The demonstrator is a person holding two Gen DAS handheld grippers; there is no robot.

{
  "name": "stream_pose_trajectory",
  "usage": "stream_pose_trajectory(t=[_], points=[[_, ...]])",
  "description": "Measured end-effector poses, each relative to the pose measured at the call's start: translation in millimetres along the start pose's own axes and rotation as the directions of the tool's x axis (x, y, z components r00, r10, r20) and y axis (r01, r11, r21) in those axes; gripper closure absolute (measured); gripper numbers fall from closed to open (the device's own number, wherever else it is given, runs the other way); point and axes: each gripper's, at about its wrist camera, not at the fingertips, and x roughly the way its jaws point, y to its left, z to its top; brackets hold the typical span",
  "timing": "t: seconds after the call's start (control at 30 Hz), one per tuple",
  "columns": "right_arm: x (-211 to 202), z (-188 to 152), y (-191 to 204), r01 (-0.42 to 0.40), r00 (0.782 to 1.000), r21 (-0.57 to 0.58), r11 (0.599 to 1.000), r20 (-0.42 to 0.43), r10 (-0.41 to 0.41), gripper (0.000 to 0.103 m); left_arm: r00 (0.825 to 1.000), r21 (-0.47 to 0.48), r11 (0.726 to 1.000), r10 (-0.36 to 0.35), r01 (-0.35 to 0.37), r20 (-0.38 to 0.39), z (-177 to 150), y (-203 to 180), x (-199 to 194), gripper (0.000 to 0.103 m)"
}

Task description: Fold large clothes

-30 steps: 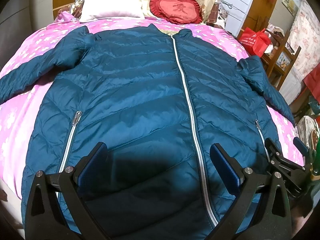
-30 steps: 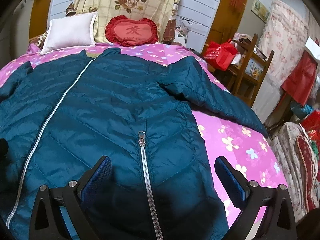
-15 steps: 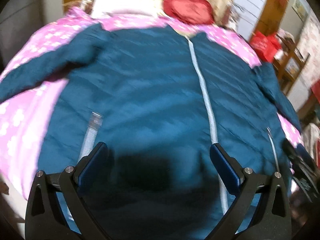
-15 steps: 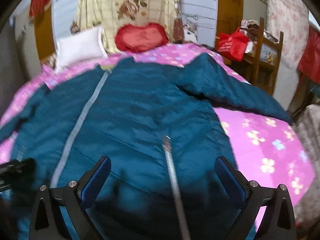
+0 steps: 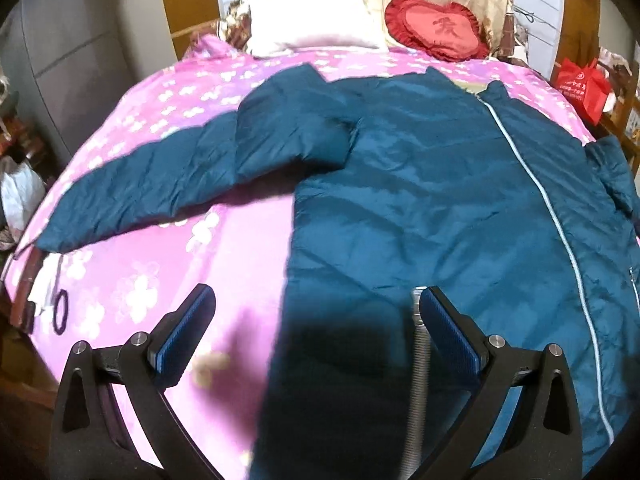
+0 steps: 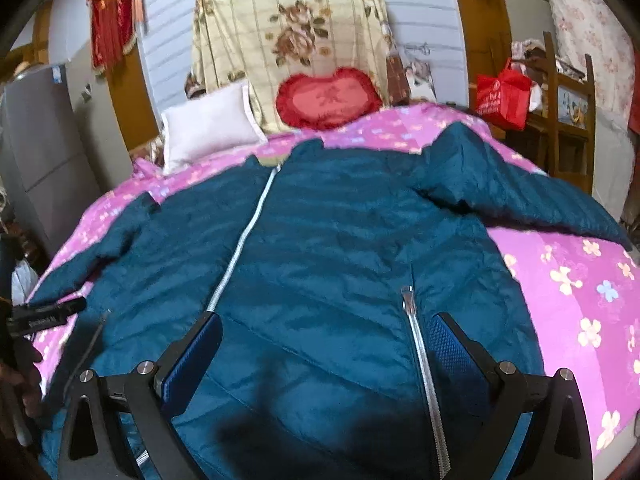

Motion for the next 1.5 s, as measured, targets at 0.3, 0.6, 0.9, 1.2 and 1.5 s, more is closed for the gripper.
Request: stream_pose_trajectory(t=[0.3,0.6,0.9,1.2,1.5], points=[[12,-6,1,0.040,0.997,-0.043,0.998,-0.069,-0.042,0.000,0.989,-0.095,0.985,0.145,-0.145,-0.002,31,124,7,0.000],[22,-8,-2,0.065,0.990,-0.045,0.997,-0.123,-0.070,0.000,0.891,-0.186,0.872,0.437,-0.453,-0.119,85,313,35,0.000],[29,-12,-12,0.100,0.980,-0.029,0.995,-0.168,-0.103,0.000,0.900,-0.120,0.914,0.348,-0.388,-0.262,82,373,108,0.000],[33,-13,-11,0.115,0.976,-0.033,0.993,-0.184,-0.119,0.000,0.967,-0.139,0.969,0.179,-0.205,-0.179,98,351,102,0.090],[13,-7,-27,0.196,0.974,-0.009,0.981,-0.118,-0.195,0.000,0.996,-0.225,0.973,0.069,-0.054,0.060,152,308,14,0.091]])
